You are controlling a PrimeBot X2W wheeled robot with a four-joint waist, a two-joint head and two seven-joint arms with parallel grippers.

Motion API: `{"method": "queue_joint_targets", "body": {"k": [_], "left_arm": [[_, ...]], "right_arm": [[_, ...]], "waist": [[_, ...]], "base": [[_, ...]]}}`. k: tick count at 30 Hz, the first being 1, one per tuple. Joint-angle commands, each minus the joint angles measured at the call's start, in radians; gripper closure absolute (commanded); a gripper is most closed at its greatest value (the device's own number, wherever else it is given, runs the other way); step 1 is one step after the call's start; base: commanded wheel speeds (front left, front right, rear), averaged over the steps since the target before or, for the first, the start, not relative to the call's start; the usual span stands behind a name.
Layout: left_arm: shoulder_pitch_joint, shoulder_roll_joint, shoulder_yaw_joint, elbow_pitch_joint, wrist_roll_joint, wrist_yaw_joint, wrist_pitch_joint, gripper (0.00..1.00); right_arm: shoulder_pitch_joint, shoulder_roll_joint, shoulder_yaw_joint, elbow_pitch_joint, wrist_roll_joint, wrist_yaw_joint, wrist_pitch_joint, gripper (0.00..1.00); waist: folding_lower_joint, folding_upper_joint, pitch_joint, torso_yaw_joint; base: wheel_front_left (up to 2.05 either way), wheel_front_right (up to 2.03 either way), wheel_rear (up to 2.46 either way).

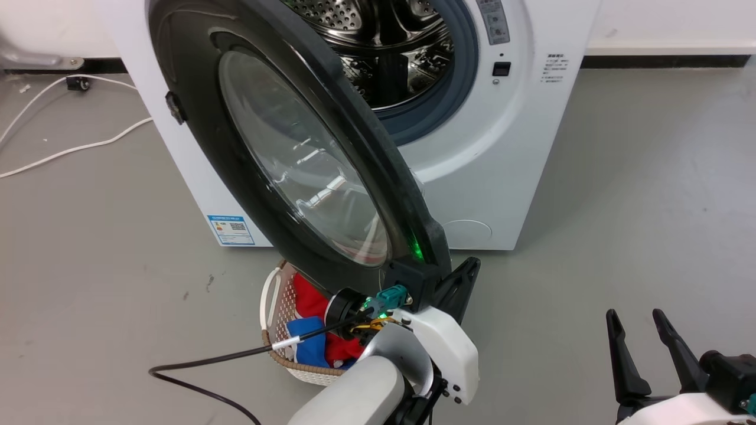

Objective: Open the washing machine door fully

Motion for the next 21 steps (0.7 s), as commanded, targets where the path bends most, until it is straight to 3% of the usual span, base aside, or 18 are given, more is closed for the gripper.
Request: {"method": "queue_joint_targets", "body": {"k": [1, 21], "left_arm": [[0.019, 0.037, 0.021, -0.007, -0.002, 0.02, -0.01, 1.0], [0.195, 0.206, 0.033, -0.268, 0.024, 0.125, -0.003, 1.0]], "right_arm": [[-0.007, 0.002, -0.006, 0.0, 0.0, 0.0, 0.001, 0.0], [0.027, 0.002, -0.028, 0.014, 0.015, 0.0, 0.023, 0.0]], "waist": [[0.0, 0.0, -0.005, 0.023], [0.0, 0.0, -0.05, 0.175]], "base": [[0.0, 0.0, 0.0], [0.0, 0.0, 0.0]]}}
